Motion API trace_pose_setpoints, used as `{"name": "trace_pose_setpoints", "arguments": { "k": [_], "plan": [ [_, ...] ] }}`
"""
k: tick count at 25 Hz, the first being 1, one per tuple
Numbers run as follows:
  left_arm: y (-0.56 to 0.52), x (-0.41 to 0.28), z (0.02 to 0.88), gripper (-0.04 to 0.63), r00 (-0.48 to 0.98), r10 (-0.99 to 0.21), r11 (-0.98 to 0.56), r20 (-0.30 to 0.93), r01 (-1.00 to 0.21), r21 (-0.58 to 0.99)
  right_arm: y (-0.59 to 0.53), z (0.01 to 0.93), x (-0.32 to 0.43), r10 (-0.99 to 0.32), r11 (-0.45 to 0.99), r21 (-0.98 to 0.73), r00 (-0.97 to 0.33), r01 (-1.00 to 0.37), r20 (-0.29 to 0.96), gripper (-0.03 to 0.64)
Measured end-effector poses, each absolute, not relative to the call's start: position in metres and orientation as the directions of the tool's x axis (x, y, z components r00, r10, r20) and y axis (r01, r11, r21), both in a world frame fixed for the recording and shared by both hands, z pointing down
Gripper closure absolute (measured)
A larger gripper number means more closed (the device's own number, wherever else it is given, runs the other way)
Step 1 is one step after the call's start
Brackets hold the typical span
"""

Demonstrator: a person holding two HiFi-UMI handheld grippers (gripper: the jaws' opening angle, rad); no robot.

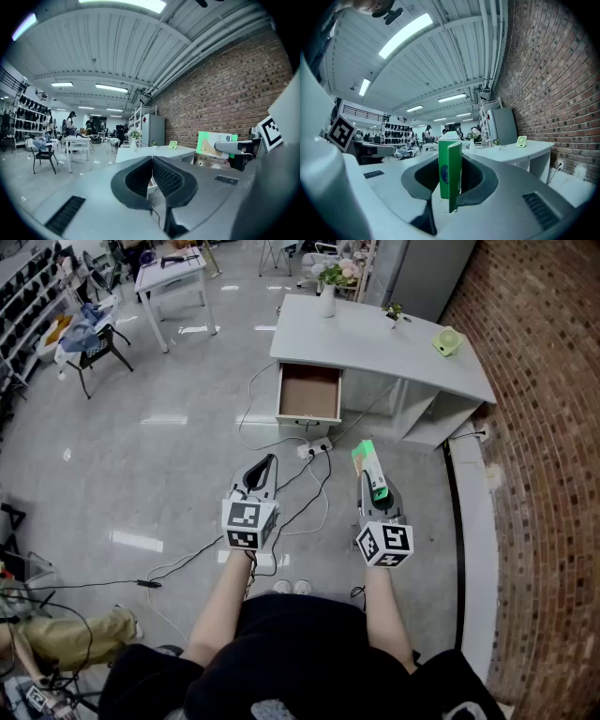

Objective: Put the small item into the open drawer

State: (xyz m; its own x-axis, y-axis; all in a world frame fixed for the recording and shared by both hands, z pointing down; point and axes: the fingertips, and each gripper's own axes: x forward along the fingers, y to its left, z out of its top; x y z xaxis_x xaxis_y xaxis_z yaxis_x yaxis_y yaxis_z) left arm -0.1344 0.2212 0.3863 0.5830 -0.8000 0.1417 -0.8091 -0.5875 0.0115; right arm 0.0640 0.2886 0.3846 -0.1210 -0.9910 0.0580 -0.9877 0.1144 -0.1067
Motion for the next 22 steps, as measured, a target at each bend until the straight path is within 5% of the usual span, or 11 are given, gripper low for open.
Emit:
{"name": "trace_pose_setpoints", "arguments": {
  "k": [22],
  "plan": [
    [0.220, -0.118, 0.401, 0.572, 0.543, -0.819, -0.549, 0.186, -0.835, 0.018, 0.282, 0.391, 0.087, -0.986, 0.152, -0.164, -0.162, -0.975, 0.050, 0.535]
  ]
}}
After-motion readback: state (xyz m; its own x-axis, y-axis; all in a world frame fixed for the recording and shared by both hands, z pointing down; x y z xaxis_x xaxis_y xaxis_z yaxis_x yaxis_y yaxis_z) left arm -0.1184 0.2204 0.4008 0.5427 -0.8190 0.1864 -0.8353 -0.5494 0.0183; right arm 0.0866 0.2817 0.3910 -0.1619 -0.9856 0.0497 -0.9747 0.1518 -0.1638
